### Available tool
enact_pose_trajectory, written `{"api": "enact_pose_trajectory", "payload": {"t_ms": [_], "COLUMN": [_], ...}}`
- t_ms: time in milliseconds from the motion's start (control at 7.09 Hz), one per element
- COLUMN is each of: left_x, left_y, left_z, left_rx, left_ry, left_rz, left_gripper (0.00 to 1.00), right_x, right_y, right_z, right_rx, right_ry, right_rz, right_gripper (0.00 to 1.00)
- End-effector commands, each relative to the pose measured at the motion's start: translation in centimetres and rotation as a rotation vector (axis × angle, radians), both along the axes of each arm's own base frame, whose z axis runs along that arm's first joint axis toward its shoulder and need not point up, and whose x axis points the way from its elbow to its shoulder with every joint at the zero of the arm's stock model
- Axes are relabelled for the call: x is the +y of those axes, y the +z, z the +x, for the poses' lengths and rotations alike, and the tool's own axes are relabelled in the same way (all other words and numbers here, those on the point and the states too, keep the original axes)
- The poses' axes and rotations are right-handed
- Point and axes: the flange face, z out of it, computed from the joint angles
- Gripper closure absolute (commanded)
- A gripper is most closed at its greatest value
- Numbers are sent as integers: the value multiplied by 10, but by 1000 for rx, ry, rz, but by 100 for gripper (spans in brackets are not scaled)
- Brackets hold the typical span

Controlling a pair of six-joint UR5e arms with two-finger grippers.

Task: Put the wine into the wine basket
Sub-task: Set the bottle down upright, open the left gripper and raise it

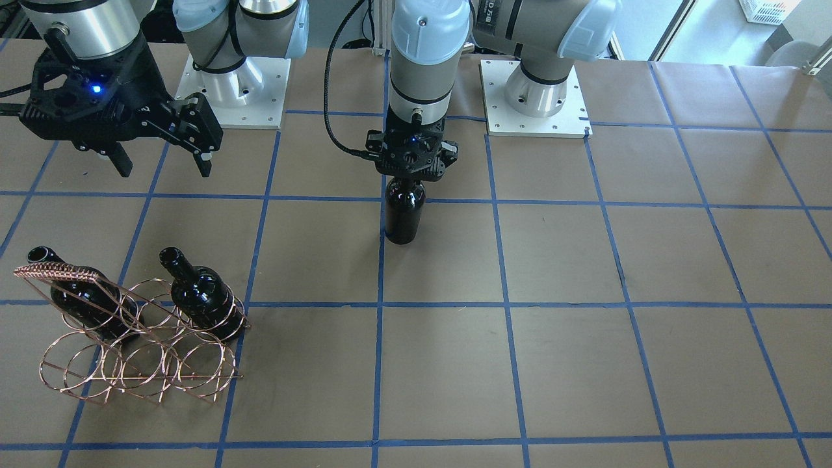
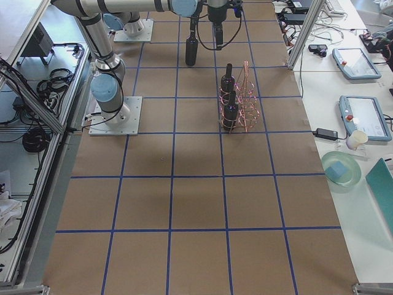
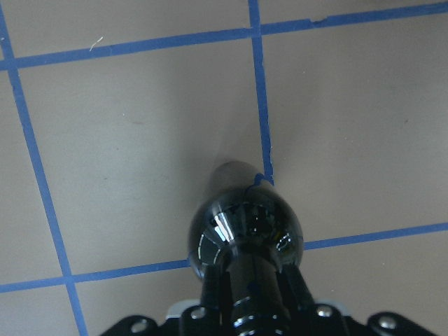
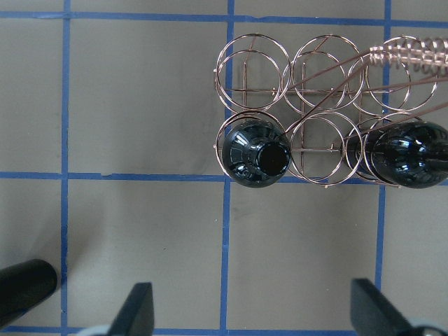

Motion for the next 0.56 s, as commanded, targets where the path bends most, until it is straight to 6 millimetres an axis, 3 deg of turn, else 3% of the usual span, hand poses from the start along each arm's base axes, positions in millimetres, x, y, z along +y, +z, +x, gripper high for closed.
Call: {"api": "enact_pose_trajectory", "payload": {"t_ms": [0,282,423], "left_x": [1,2,-8], "left_y": [8,26,51], "left_z": [-1,-3,-2], "left_rx": [6,58,74], "left_ry": [20,29,35], "left_rz": [-9,-20,-65], "left_gripper": [0,0,0], "right_x": [1,1,1], "right_y": [1,1,1], "right_z": [1,1,1], "right_rx": [-1,0,0], "right_ry": [-1,1,2], "right_rz": [-2,-3,-3], "right_gripper": [0,0,0]}}
